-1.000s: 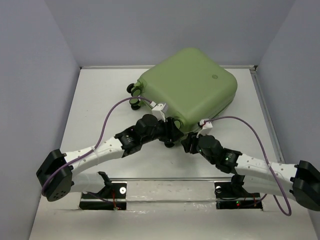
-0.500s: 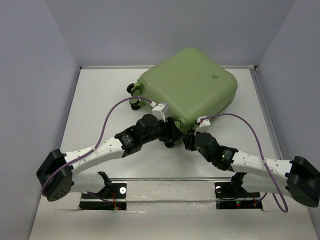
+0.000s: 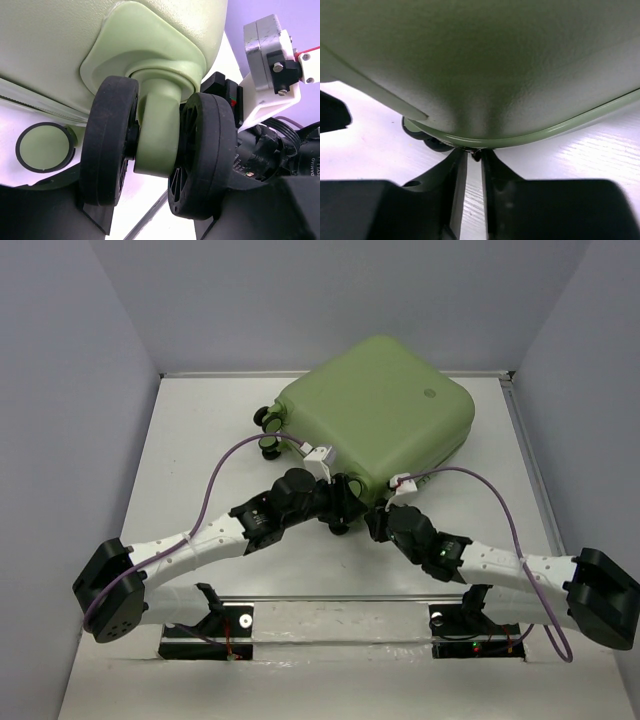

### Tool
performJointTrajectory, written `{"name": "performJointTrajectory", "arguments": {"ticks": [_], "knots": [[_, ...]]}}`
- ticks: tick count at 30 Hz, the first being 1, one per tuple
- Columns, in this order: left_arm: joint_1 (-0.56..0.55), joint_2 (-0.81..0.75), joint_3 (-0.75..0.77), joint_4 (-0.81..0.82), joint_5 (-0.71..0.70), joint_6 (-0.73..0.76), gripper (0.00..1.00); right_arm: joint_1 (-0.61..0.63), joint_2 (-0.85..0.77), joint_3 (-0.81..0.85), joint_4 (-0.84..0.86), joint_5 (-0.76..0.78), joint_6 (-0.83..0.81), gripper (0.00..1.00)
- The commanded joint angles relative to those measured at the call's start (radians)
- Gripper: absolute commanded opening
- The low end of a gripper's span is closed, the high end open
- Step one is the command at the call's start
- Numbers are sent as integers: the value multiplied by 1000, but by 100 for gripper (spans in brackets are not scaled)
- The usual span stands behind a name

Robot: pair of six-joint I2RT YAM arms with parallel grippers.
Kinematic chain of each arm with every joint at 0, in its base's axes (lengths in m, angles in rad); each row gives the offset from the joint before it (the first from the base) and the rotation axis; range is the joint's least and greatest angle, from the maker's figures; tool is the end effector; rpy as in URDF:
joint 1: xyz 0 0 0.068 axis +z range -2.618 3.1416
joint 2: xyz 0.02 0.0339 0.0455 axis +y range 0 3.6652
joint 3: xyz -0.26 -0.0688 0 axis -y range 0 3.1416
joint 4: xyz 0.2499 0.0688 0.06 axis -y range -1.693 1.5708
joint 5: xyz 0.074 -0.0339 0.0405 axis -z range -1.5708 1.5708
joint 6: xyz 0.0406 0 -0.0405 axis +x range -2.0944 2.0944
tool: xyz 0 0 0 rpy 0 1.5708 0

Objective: Pack the luggage

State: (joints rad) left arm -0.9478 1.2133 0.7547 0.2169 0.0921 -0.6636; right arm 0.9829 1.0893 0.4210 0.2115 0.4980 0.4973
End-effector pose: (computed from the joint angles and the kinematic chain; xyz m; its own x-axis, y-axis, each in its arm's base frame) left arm 0.1666 -0.2383 0.2728 -0.6402 -0.1601 -0.7513 0.5921 0.5203 -0.6154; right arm 0.1444 0.1817 0.1878 -0.4503 0.0800 -0.8893 -0.3168 0.9168 0.2430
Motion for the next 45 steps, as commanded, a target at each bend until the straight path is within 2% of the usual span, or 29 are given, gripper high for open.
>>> {"name": "performJointTrajectory", "arguments": {"ticks": [1, 2, 6, 13, 18, 24, 28, 30, 33, 37, 38, 41, 44, 45], "knots": [[-20, -23, 90, 168, 43, 13, 6, -7, -43, 7, 212, 48, -2, 30], [-20, -23, 90, 168, 43, 13, 6, -7, -45, 7, 213, 47, 0, 34], [-20, -24, 87, 168, 41, 12, 6, -7, -52, 16, 213, 45, -8, 33], [-20, -32, 87, 160, 37, 12, 6, -7, -58, 6, 241, 77, -2, 7], [-20, -14, 112, 153, 46, 19, 6, -7, -89, -39, 284, 9, 23, 7], [-20, 101, 303, 148, 145, 13, 6, 106, -138, -90, 298, -58, 59, 7], [-45, 201, 519, 151, 208, -8, 6, 145, -94, -126, 462, -117, 78, 7], [-90, 254, 624, 121, 206, 7, 6, 154, -45, -116, 552, -125, 67, 7], [-149, 317, 711, 108, 213, -4, 6, 163, 27, -81, 692, -104, 27, 7], [-198, 356, 736, 108, 198, -14, 6, 163, 104, -44, 842, -78, 0, 7], [-206, 356, 729, 114, 180, -16, 6, 163, 119, -53, 932, -58, 3, 7], [-224, 338, 687, 116, 146, 5, 6, 163, 126, -125, 1032, -49, 20, 7], [-223, 267, 640, 76, 36, 76, 6, 172, 40, -226, 996, -35, 49, 7], [-218, 228, 632, 44, -24, 94, 6, 172, -56, -244, 882, -27, 59, 7]]}}
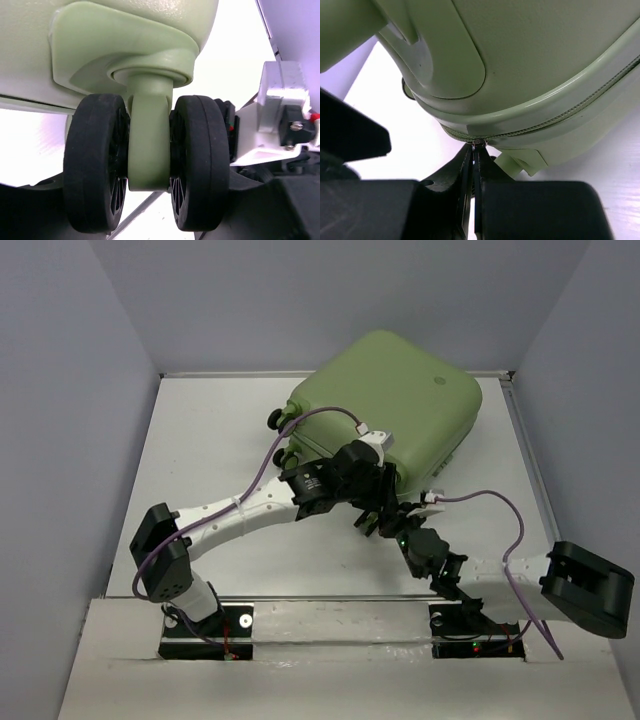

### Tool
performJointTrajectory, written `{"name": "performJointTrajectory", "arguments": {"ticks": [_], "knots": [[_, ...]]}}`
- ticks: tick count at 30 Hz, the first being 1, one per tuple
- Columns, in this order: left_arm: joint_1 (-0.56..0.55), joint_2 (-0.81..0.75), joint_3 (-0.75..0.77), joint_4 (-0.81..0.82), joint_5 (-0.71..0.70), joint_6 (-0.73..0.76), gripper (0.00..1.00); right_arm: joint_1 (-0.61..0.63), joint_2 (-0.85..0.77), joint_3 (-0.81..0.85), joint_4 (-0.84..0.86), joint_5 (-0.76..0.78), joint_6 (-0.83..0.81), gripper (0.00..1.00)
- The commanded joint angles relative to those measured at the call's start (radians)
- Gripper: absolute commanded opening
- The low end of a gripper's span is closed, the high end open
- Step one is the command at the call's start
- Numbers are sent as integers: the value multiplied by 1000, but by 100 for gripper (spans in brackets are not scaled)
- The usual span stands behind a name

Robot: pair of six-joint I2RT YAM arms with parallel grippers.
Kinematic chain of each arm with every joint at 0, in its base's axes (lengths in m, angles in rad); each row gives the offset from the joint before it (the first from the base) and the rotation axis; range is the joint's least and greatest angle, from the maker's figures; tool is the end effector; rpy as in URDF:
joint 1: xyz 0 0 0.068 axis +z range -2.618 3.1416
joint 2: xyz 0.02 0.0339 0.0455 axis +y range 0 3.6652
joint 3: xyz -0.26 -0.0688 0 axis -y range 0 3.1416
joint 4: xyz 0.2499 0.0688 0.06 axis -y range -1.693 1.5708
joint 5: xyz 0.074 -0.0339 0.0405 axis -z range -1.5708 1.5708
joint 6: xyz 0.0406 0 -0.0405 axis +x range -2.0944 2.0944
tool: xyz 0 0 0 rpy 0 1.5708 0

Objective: Pack the luggage

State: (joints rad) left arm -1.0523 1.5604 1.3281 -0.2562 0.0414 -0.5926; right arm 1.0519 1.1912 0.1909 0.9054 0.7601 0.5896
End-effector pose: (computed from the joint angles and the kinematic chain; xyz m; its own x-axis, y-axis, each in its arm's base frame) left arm 0.1846 -0.3269 0.3206 -0.6877 0.0793 -0.7216 0.6050 0.6121 -0.5093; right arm 0.1295 0.1703 0.1673 -0.1999 0.4626 -0.8637 -0.2143 0.8395 0.4993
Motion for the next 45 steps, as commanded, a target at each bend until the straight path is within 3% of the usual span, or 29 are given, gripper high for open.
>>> {"name": "performJointTrajectory", "arguments": {"ticks": [1, 5, 6, 10, 13, 15, 21, 25, 26, 27, 28, 29, 32, 34, 35, 38, 40, 45], "knots": [[-106, -137, 42, 511, 15, 36, 6, 103, -212, -30, 117, -285, -31, 7], [-64, -154, 57, 483, 22, 40, 6, 103, -500, -45, -361, -277, 42, 7], [-60, -149, 62, 482, 18, 45, 6, 103, -603, -39, -452, -274, 56, 7], [-38, -112, 68, 489, 43, 25, 6, 103, -763, -22, -723, -266, 90, 7], [-35, -74, 74, 521, 81, 2, 6, 103, -756, -45, -685, -281, 108, 7], [-37, -51, 108, 531, 87, -13, 6, 103, -641, -44, -532, -321, 89, 7], [-35, 24, 184, 569, 127, -50, 6, 128, -157, 174, -219, -401, -74, 7], [-45, -40, 111, 577, 88, -36, 6, 138, -50, 217, -117, -384, -100, 7], [-43, -69, 64, 560, 62, -20, 24, 138, -61, 203, -126, -375, -91, 7], [-35, -133, 10, 519, 10, 23, 54, 138, -114, 155, -167, -348, -68, 7], [-29, -172, 10, 497, -9, 43, 55, 138, -152, 125, -203, -329, -45, 7], [-19, -207, -45, 473, -20, 63, 77, 138, -197, 93, -247, -309, -21, 7], [64, -350, -127, 347, -11, 132, 94, 138, -434, 4, -513, -245, 93, 7], [122, -462, -162, 259, -3, 155, 96, 138, -549, -1, -768, -217, 159, 35], [193, -496, -197, 208, -3, 174, 96, 138, -646, 13, -931, -206, 174, 56], [294, -614, -262, 164, -31, 191, 96, 138, -745, 70, -1126, -167, 236, 78], [391, -642, -282, 121, -80, 192, 97, 138, -780, 102, -1230, -134, 256, 83], [609, -528, -297, 107, -52, 266, 98, 138, -694, 192, -1298, -29, 269, 80]]}}
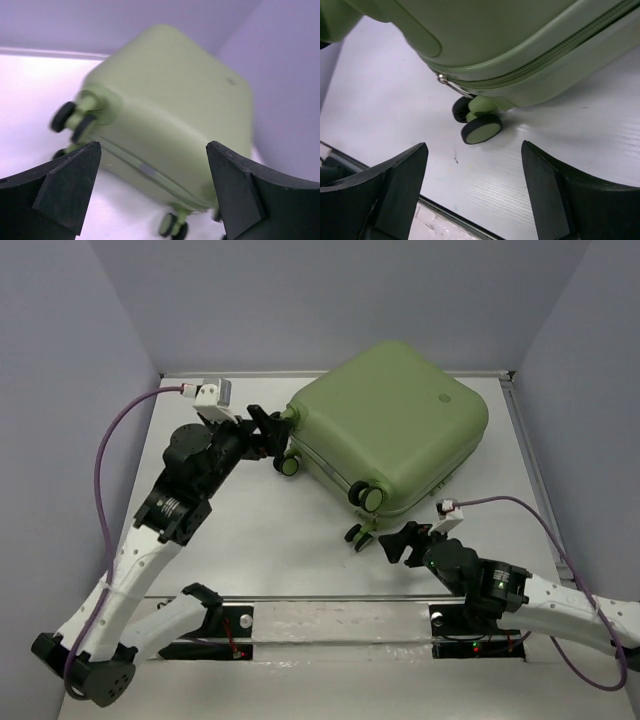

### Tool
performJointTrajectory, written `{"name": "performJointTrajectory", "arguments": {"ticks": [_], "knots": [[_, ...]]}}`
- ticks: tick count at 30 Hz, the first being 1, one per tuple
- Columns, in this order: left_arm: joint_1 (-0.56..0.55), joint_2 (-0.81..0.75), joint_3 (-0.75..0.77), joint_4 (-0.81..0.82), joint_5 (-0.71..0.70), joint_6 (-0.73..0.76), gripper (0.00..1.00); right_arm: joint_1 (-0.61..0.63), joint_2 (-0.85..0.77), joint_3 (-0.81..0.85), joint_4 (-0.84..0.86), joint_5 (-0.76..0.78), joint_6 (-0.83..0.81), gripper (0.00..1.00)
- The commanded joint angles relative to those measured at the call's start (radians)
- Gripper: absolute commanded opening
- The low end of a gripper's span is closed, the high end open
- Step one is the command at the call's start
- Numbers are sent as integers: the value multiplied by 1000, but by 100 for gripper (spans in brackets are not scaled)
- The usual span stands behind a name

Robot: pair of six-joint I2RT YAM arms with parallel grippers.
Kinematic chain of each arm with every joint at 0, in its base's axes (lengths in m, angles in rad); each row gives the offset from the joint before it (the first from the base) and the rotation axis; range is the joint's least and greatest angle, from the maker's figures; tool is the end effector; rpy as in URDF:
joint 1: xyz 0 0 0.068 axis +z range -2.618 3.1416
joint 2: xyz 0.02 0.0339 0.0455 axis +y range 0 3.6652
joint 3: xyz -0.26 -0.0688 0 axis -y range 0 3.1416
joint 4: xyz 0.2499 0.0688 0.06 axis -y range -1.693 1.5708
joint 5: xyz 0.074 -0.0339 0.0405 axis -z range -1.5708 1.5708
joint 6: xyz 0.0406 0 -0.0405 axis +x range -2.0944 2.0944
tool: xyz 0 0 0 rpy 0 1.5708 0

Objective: Pack the luggage

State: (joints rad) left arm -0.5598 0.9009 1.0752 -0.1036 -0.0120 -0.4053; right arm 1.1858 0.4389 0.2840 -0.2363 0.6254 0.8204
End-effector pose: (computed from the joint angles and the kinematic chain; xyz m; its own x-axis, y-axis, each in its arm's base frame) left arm 0.1770 -0.1103 0.4278 -0.1504 -0.3711 -0.9164 0.5022 0.7697 -0.3941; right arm 0.0745 0.1205 0.2039 -0.4986 0.3486 -0.7937 -0.2691 0.8081 0.5239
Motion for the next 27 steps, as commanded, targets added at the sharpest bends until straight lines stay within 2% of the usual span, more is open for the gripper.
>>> {"name": "performJointTrajectory", "arguments": {"ticks": [1, 3, 7, 12, 16, 19, 23, 26, 27], "knots": [[177, 185, -38, -33, 48, 92, 98, 5, 98, 110, -159, 129, 39, 79], [210, 248, -24, 16, 60, 153, 98, 5, 132, 125, -159, 143, 37, 79], [244, 341, 41, 50, 188, 226, 99, -5, 104, 97, -156, 149, 46, 82], [244, 452, 146, 58, 144, 336, 99, -14, 29, 67, -153, 143, 45, 84], [244, 561, 236, 16, 240, 395, 99, -23, 20, 66, -153, 154, 42, 84], [244, 621, 266, -4, 294, 430, 94, -35, 37, 72, -152, 157, 33, 82], [244, 685, 310, -73, 302, 447, 75, -70, 41, 89, -150, 165, 5, 81], [244, 685, 301, -68, 297, 453, 68, -106, 32, 115, -150, 194, -29, 77], [244, 685, 302, -65, 305, 454, 67, -147, 34, 138, -150, 198, -56, 72]]}}
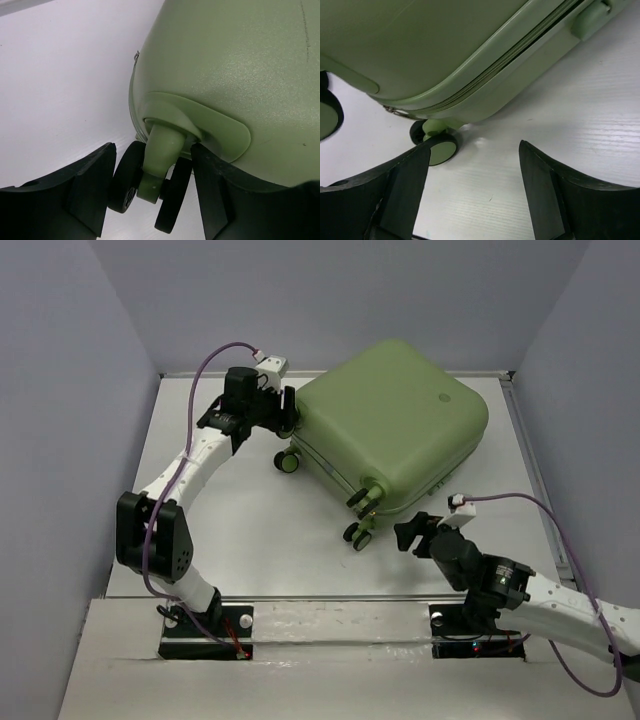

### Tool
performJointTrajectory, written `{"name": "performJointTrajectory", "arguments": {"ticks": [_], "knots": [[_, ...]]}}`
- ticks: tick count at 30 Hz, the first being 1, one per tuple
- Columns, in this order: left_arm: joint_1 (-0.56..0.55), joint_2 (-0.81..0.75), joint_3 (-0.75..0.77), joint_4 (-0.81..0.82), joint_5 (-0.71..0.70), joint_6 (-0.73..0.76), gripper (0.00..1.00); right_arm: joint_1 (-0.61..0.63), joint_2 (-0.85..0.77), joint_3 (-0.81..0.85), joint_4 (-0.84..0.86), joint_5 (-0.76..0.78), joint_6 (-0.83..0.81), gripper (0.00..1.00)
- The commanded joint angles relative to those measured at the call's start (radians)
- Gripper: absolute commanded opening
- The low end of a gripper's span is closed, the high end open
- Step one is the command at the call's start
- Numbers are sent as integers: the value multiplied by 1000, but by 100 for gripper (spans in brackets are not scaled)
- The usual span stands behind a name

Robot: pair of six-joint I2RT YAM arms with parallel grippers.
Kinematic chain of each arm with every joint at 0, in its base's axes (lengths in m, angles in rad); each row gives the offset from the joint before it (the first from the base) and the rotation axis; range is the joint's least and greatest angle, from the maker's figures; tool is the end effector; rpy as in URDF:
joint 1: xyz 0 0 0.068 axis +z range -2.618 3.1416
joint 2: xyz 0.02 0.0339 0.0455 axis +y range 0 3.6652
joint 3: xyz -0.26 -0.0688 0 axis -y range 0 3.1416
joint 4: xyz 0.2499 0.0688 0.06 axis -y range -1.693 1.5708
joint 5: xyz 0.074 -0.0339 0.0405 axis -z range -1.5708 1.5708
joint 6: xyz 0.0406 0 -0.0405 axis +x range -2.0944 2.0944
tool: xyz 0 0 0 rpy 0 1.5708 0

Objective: Pack the luggage

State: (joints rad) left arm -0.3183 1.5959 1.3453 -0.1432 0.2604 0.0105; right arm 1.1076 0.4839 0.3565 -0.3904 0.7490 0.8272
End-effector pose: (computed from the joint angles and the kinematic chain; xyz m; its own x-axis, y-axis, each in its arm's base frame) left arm 0.3653 -0.1314 0.3261 -0.3589 0.1289 -0.9244 0.5320 0.8420 -0.0891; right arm 0.0853 0.1089 0.2109 -0.4374 0.3307 -0.8363 -0.1018 0.9058 0.4114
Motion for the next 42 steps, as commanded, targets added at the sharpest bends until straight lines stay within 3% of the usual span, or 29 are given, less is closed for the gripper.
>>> {"name": "performJointTrajectory", "arguments": {"ticks": [1, 2, 3, 5, 9, 13, 14, 18, 21, 27, 31, 34, 40, 42], "knots": [[2, -8, 37, -24, 40, 39, 62, -96, 1, 78, 4, 72, -80, 68], [2, -7, 41, -25, 46, 39, 60, -127, 13, 90, 5, 61, -95, 63], [2, -2, 44, -27, 56, 40, 58, -161, 31, 104, 15, 49, -115, 52], [2, 19, 60, -24, 77, 34, 45, -276, 102, 134, 48, -14, -178, 38], [1, 56, 72, -4, 103, 22, 43, -483, 188, 145, 149, -196, -260, 18], [-1, 76, 58, 20, 148, 6, 22, -679, 238, 157, 222, -365, -309, 15], [-2, 81, 55, 22, 154, 5, 6, -757, 254, 167, 235, -437, -313, 15], [-18, 82, 41, -4, 131, -36, 6, -897, 387, 217, 346, -629, -326, 13], [-50, 33, -14, -22, 99, -63, 6, -907, 539, 283, 450, -721, -339, 13], [-148, -149, -184, -42, 8, -142, 6, -907, 817, 473, 623, -1072, -352, 10], [-160, -267, -322, -21, 51, -207, 6, -859, 944, 628, 622, -1238, -376, 10], [-160, -367, -406, 2, 100, -247, 6, -859, 1001, 722, 599, -1258, -381, 13], [-160, -552, -534, 111, 223, -404, 6, -859, 1027, 835, 446, -1231, -453, 59], [-160, -594, -558, 135, 238, -438, 6, -859, 960, 797, 408, -1180, -485, 63]]}}
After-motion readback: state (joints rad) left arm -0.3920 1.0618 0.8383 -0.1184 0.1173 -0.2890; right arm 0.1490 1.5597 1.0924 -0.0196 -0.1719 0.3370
